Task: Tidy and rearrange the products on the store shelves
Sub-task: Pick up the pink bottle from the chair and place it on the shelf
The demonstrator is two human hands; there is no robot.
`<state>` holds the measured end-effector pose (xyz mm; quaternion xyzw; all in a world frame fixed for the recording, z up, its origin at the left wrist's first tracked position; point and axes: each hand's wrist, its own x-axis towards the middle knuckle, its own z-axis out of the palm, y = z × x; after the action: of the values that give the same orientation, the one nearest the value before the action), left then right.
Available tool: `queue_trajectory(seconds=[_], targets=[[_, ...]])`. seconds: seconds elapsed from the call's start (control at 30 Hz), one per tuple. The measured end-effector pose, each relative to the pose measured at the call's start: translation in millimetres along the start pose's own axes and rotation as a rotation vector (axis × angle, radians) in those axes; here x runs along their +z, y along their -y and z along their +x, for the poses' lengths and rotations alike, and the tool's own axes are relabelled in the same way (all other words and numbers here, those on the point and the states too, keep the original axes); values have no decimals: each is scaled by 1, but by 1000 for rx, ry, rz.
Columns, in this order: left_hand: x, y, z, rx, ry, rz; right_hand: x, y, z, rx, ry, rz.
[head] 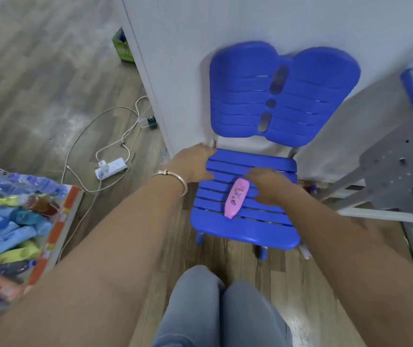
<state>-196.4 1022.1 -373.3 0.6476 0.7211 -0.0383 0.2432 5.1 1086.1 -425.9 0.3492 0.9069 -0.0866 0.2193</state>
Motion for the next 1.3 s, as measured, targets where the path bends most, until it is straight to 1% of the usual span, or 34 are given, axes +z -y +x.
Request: queue_trajectory(seconds=[0.13, 0.23, 0.37, 0.47, 0.5, 0.57, 0.63, 0.7, 0.8, 0.9, 1.0, 1.07, 1.17, 1.23, 1.3], targets=[[49, 33, 50, 18, -29, 80, 74, -2, 53, -98, 96, -53], [72, 54, 79, 8, -64, 115, 117, -3, 86, -123, 156, -41], [90, 72, 108, -9, -99, 122, 145, -3, 119, -172, 223, -168], [98, 78, 124, -15, -121, 123, 158, -2, 138, -151, 236, -237], [101, 79, 127, -17, -121, 124, 165, 0, 142, -166, 223, -242], [103, 83, 131, -18, -120, 130, 180, 1, 153, -229, 69, -299], [104, 88, 133, -21, -126, 133, 188, 3, 162, -243, 30, -341], [103, 95, 132, -33, -131, 133, 193, 2, 168, -260, 29, -362], [94, 106, 121, -55, -134, 157, 191, 3, 160, -240, 79, -234], [66, 110, 99, -85, -101, 179, 165, 7, 137, -69, 66, 5], [16, 102, 71, -128, -98, 169, 108, 13, 115, 77, -27, 252], [-22, 94, 49, -143, -109, 167, 59, 20, 101, 139, -107, 332], [-73, 89, 13, -171, -131, 106, -23, 42, 75, 154, -190, 422], [-107, 88, -20, -222, -152, 21, -79, 60, 58, 127, -242, 490], [-142, 88, -58, -283, -185, -47, -130, 79, 45, 88, -287, 496]])
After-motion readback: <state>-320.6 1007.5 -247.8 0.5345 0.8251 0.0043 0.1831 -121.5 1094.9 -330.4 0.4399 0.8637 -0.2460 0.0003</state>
